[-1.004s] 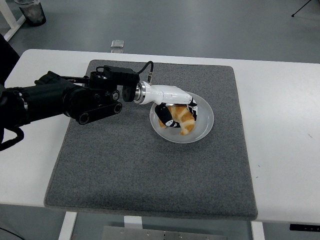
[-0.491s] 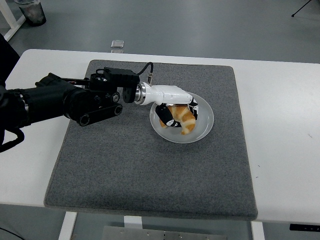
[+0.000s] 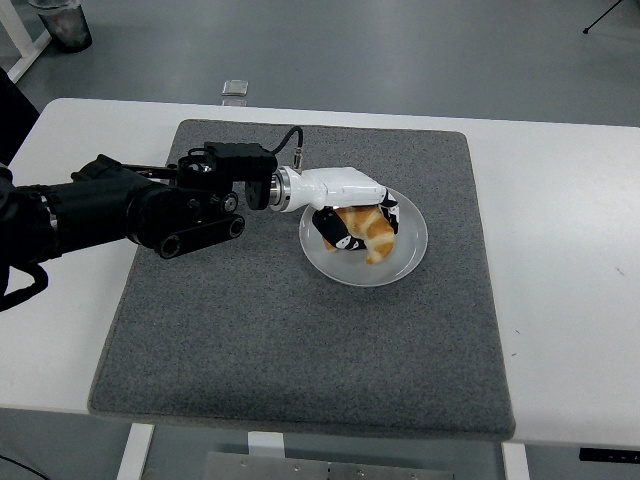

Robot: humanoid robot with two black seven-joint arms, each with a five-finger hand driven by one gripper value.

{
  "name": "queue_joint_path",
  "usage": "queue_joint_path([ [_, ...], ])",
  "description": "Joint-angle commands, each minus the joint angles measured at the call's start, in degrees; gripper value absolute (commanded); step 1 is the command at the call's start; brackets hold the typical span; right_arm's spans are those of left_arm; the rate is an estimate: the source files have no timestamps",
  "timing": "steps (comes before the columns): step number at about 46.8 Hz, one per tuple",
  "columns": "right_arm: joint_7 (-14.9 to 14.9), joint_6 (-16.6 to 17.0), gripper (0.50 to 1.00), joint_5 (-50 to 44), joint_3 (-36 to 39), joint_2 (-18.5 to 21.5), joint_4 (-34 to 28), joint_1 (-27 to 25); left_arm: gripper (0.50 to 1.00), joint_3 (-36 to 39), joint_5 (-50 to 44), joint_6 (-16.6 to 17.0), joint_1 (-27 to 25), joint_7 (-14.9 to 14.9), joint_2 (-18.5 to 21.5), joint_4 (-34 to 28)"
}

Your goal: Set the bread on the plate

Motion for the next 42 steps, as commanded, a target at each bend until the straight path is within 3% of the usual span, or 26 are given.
queue_joint_path([
  [1, 0.00, 0.00, 0.952, 0.00, 0.00, 0.00, 0.00, 0.07, 0.752, -0.09, -0.09, 0.10, 0.00, 0.00, 0.00, 0.11],
  [5, 0.00, 0.00, 0.952, 0.00, 0.00, 0.00, 0.00, -0.01, 0.842, -0.35, -0.36, 0.10, 0.00, 0.00, 0.00, 0.20],
  [20, 0.00, 0.00, 0.952, 0.00, 0.00, 0.00, 0.00, -0.01, 0.983, -1.14, -1.23, 0.19, 0.00, -0.09, 0.08, -0.24],
  [42, 0.00, 0.00, 0.952, 0.00, 0.00, 0.00, -0.09, -0.01, 0.992, -14.49, -3.78, 0.37, -0.08, -0.09, 1.75, 0.11],
])
